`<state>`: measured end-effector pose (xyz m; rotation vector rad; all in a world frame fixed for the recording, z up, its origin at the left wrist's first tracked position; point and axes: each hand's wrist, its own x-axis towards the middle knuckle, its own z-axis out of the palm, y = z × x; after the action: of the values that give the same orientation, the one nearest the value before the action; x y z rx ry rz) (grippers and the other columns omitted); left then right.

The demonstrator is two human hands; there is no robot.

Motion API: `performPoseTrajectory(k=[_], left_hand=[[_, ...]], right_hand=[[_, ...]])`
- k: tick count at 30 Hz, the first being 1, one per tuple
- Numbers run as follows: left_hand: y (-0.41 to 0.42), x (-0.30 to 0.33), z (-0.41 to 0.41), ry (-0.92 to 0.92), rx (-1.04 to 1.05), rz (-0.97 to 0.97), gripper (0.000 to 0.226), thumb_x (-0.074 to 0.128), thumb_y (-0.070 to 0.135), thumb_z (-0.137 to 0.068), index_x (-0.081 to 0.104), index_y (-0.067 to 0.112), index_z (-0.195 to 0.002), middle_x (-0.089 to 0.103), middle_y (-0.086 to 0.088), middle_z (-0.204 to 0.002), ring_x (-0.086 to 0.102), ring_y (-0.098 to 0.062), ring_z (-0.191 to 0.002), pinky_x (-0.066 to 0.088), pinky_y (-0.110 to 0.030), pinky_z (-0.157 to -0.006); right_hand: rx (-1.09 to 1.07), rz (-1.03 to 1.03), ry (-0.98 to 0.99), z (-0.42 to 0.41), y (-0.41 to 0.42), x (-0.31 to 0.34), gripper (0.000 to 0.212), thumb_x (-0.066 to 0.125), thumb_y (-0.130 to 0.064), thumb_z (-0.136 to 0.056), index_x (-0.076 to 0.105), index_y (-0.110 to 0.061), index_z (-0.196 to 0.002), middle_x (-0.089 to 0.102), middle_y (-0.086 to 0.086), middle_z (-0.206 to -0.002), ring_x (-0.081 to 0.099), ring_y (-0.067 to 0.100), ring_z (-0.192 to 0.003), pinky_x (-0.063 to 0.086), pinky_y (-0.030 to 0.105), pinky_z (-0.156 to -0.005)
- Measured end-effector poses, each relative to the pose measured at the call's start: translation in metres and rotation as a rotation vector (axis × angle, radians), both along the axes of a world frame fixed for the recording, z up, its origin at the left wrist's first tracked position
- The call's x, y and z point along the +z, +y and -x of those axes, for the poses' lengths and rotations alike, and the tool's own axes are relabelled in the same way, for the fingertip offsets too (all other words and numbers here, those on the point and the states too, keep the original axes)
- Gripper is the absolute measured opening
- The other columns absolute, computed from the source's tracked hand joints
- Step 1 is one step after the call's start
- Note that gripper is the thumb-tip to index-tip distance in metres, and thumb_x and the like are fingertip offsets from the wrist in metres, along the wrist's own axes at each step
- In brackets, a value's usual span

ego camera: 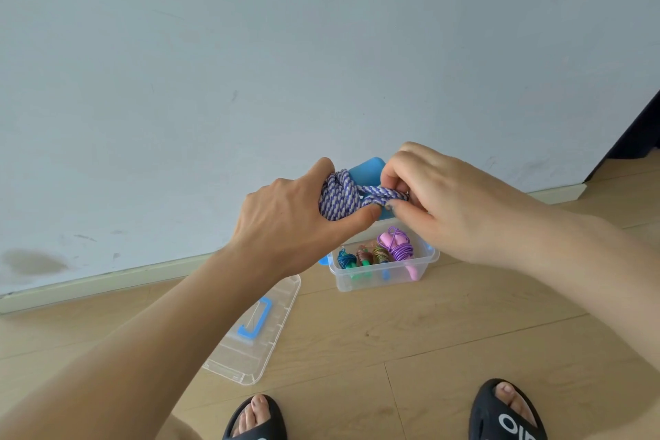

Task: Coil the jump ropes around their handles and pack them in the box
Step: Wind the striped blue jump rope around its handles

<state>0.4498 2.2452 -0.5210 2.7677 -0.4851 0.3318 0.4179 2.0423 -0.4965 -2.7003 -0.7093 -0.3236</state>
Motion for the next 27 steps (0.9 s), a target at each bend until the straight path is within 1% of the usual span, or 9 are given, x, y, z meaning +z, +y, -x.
performPoseTrajectory(k=[4,9,13,15,18,20,22,24,27], left_hand=[[0.002,-0.001,0.001,-0.058,-0.006,-0.041,0.06,0.038,0.085,-0.073,0.042,0.028,-0.089,0.054,0.004,-0.056,0.055,-0.016,-0.055,0.043,-0.031,-0.054],[0.001,-0.002,0.004,-0.038,0.018,-0.012,0.059,0.04,0.085,-0.072,0.04,0.029,-0.09,0.055,0.005,-0.058,0.055,-0.015,-0.056,0.042,-0.031,-0.053],[0.001,-0.002,0.003,-0.07,0.048,-0.004,0.06,0.038,0.086,-0.072,0.039,0.029,-0.09,0.056,0.006,-0.059,0.055,-0.015,-0.057,0.044,-0.031,-0.054],[0.001,-0.002,0.003,-0.082,0.062,-0.016,0.06,0.038,0.085,-0.072,0.039,0.028,-0.089,0.056,0.006,-0.06,0.055,-0.016,-0.058,0.042,-0.031,-0.054],[-0.001,-0.005,0.002,-0.023,0.079,0.001,0.057,0.04,0.083,-0.073,0.039,0.028,-0.088,0.056,0.005,-0.062,0.055,-0.018,-0.06,0.042,-0.031,-0.055],[-0.001,-0.005,0.001,0.019,0.079,0.027,0.056,0.042,0.082,-0.074,0.039,0.028,-0.088,0.056,0.005,-0.062,0.056,-0.018,-0.062,0.043,-0.032,-0.056],[0.0,-0.004,0.0,0.031,0.079,0.044,0.06,0.042,0.085,-0.073,0.041,0.028,-0.089,0.057,0.006,-0.062,0.057,-0.018,-0.063,0.046,-0.033,-0.058],[0.001,-0.003,-0.001,0.019,0.083,0.049,0.06,0.042,0.086,-0.073,0.042,0.028,-0.09,0.058,0.006,-0.062,0.057,-0.018,-0.063,0.046,-0.033,-0.058],[-0.002,-0.004,-0.003,-0.018,0.089,0.065,0.052,0.044,0.078,-0.077,0.04,0.028,-0.09,0.058,0.005,-0.063,0.056,-0.018,-0.063,0.038,-0.031,-0.053]], right_hand=[[-0.006,0.073,-0.062,0.002,0.004,-0.006,0.003,0.043,-0.016,-0.096,0.046,-0.016,-0.097,0.045,-0.001,-0.091,0.053,0.035,-0.064,0.048,0.05,-0.061],[-0.074,-0.016,-0.088,0.009,0.014,-0.012,0.01,0.052,-0.007,-0.087,0.049,-0.012,-0.095,0.05,0.0,-0.091,0.053,0.029,-0.067,0.047,0.046,-0.06],[-0.173,-0.238,0.016,0.012,0.022,-0.018,0.017,0.055,-0.01,-0.089,0.049,-0.022,-0.098,0.046,-0.007,-0.094,0.05,0.01,-0.07,0.042,0.024,-0.064],[-0.226,-0.325,0.112,0.014,0.025,-0.018,0.016,0.056,-0.011,-0.09,0.051,-0.025,-0.097,0.047,-0.012,-0.081,0.05,0.001,-0.067,0.039,0.015,-0.061],[-0.284,-0.477,0.202,0.013,0.028,-0.018,0.018,0.055,-0.008,-0.09,0.057,-0.025,-0.095,0.05,-0.007,-0.059,0.046,0.006,-0.048,0.037,0.016,-0.049],[-0.304,-0.555,0.235,0.011,0.029,-0.019,0.019,0.054,-0.006,-0.091,0.059,-0.025,-0.093,0.054,-0.002,-0.054,0.048,0.011,-0.042,0.037,0.016,-0.043],[-0.326,-0.644,0.276,0.01,0.031,-0.019,0.018,0.054,-0.006,-0.092,0.061,-0.023,-0.092,0.054,-0.009,-0.052,0.047,0.007,-0.041,0.036,0.012,-0.04],[-0.335,-0.744,0.335,0.011,0.034,-0.017,0.018,0.054,-0.007,-0.092,0.062,-0.023,-0.091,0.059,-0.013,-0.063,0.053,0.005,-0.051,0.042,0.012,-0.045],[-0.335,-0.791,0.328,0.011,0.037,-0.014,0.022,0.052,-0.006,-0.09,0.061,-0.026,-0.093,0.063,-0.011,-0.089,0.066,0.014,-0.073,0.054,0.028,-0.069]])
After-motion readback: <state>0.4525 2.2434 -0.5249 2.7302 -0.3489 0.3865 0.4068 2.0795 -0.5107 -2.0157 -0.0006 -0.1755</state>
